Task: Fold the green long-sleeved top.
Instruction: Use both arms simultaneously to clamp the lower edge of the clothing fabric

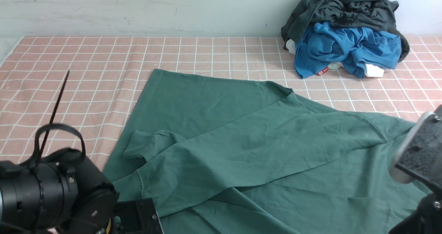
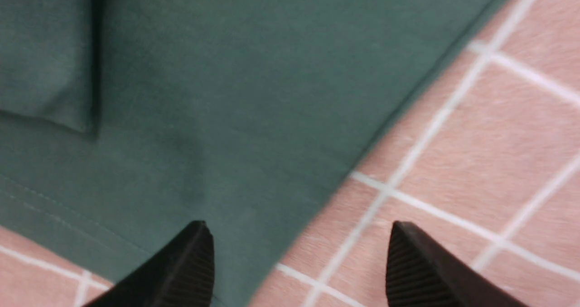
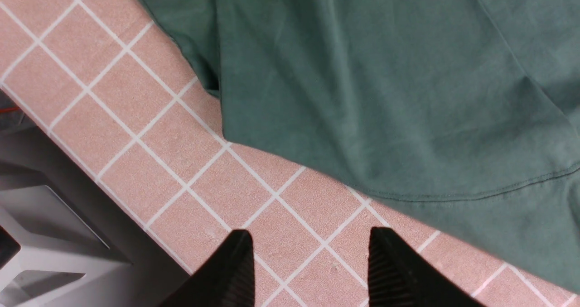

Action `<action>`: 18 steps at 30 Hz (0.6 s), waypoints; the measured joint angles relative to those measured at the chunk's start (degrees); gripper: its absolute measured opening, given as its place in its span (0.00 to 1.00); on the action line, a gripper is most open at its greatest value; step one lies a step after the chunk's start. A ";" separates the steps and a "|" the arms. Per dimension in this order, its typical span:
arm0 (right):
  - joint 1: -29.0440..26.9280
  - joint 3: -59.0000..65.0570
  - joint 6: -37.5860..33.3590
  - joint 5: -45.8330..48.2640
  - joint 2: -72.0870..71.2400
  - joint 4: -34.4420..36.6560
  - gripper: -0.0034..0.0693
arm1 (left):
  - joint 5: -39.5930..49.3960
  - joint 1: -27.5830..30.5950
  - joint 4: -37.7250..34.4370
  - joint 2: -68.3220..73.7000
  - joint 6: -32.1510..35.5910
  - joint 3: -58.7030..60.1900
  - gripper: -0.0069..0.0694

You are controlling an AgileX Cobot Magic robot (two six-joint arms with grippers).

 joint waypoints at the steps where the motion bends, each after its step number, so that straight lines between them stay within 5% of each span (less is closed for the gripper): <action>1: 0.00 0.62 0.00 0.10 -0.73 -0.24 0.50 | -2.22 0.00 1.97 0.00 0.00 1.22 0.71; 18: 0.00 1.57 0.00 -0.97 -1.14 -1.42 0.50 | -6.80 0.58 7.71 1.57 -2.24 1.57 0.70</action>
